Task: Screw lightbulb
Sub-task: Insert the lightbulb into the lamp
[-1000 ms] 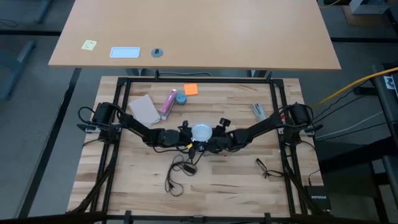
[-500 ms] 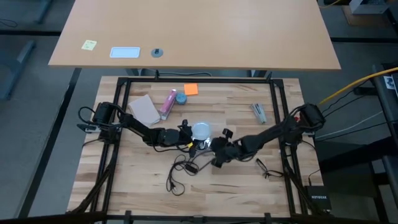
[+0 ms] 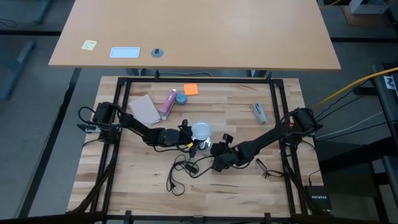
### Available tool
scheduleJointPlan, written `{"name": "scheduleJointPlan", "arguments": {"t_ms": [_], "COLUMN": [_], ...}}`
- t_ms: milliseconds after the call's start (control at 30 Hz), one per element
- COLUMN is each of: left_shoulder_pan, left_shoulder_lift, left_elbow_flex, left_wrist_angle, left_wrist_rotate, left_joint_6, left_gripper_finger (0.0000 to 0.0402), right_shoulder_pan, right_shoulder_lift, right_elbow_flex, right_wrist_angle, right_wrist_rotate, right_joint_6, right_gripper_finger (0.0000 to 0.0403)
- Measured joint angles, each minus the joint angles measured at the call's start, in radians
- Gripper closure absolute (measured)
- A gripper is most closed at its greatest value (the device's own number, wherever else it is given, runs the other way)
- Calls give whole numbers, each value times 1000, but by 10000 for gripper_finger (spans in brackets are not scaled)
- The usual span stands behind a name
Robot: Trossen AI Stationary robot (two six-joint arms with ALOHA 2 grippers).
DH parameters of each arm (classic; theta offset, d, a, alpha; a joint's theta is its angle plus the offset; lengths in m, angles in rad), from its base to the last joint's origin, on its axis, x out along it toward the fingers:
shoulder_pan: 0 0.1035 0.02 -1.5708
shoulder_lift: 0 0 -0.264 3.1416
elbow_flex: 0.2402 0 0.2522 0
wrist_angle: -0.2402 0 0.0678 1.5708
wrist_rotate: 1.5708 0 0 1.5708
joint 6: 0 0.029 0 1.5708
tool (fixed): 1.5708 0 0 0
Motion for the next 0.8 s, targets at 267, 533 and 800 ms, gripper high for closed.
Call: {"name": "scheduleJointPlan", "arguments": {"t_ms": [267, 533, 800], "left_shoulder_pan": [0, 0, 0], "left_shoulder_lift": [0, 0, 0], "left_elbow_flex": [0, -1, -1], "left_wrist_angle": [0, 0, 0], "left_wrist_rotate": [0, -2, -2], "left_joint_6": [-1, -1, -1], "left_gripper_finger": [260, 260, 260], "right_shoulder_pan": [-19, -32, -30], "right_shoulder_lift": [0, 0, 0], "right_elbow_flex": [0, 0, 0], "right_wrist_angle": [18, 21, 21], "right_wrist_rotate": [81, 75, 50], "right_joint_6": [4, -4, -5], "right_gripper_finger": [282, 282, 282]}}
